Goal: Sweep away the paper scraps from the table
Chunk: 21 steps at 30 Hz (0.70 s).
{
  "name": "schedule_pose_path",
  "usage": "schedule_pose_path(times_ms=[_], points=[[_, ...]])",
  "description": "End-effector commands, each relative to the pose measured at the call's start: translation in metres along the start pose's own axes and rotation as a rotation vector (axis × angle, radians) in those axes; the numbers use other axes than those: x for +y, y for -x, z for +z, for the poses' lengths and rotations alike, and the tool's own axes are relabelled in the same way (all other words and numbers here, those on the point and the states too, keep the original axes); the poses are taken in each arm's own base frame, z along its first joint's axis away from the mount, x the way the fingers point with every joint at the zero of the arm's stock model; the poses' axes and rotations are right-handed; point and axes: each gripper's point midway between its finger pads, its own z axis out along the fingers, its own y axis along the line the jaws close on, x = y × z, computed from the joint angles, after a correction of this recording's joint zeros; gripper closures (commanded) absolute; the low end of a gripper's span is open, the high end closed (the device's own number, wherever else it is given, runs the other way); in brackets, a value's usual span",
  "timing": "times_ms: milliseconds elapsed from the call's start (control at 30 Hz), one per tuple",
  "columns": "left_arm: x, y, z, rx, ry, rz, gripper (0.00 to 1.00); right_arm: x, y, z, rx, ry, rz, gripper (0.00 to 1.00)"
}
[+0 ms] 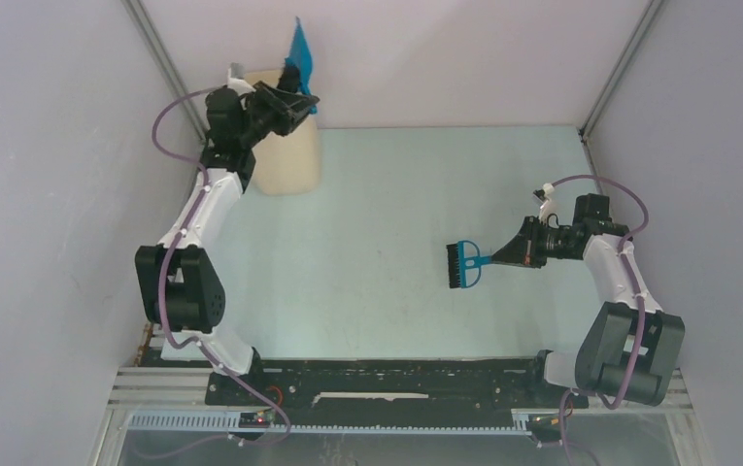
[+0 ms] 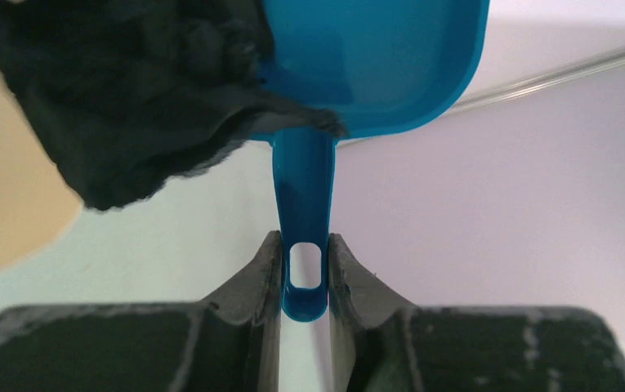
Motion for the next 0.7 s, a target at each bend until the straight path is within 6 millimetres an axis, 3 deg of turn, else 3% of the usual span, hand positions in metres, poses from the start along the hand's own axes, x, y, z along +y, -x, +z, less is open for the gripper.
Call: schedule_pose_path(times_ms=[0, 133, 233, 367, 667], points=[[-0.087, 0.053, -0.032, -0.102, -0.494, -0.199, 1.00, 0.009, 0.012, -0.008, -0.033, -0.002, -0.073, 1.00], [-0.103, 0.062, -0.053, -0.108, -0.748, -0.340, 1.00, 0.009, 0.012, -0.008, -0.032, -0.002, -0.072, 1.00], [-0.089, 0.065, -0.057, -0.104, -0.831, -0.482, 1.00, 0.009, 0.012, -0.008, -0.033, -0.002, -0.073, 1.00], [-0.076, 0.063, -0.055, -0.109, -0.837, -0.539, 1.00, 0.009, 0.012, -0.008, -0.033, -0.002, -0.072, 1.00], [-0.083, 0.061, -0.060, -0.094, -0.845, -0.515, 1.00, 0.008, 0.012, -0.007, -0.033, -0.002, -0.072, 1.00]])
